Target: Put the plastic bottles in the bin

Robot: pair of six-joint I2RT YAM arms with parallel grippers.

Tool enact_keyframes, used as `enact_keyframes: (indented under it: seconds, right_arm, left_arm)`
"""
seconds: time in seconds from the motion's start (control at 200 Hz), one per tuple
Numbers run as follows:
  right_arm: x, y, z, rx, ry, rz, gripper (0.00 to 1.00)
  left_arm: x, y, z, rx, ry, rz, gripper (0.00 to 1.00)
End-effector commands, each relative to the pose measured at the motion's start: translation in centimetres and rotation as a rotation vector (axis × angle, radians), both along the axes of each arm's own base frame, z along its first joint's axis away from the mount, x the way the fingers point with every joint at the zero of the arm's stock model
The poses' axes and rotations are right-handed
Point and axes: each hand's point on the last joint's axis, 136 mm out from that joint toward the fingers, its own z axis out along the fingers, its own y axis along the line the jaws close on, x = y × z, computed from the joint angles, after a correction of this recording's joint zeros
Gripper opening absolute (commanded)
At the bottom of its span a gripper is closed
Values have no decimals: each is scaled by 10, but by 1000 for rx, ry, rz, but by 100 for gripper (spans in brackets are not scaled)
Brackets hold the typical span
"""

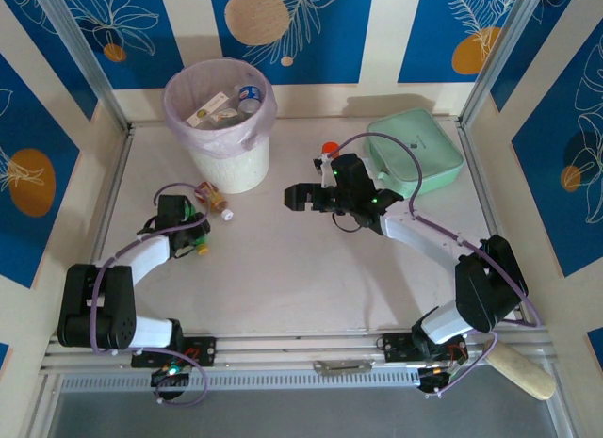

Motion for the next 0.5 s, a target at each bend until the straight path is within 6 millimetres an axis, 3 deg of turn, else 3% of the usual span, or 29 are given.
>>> enact_keyframes:
  seconds: [0.0,0.285,0.415,0.495]
  right_arm:
    - [-3,-2,4,-1,-25,6,99]
    - [-3,-5,5,-10,-29,-4,99]
    - [-3,-5,6,-9,-28,-3,99]
    - [-3,-6,4,-15,-27,-5,99]
  left_arm:
    - [0,3,-8,33,7,0,66]
    - [4,1,-16,23,30,0,69]
    - [5,1,-14,22,23,-3,63]
    - [6,1,-10,25,10,-7,53]
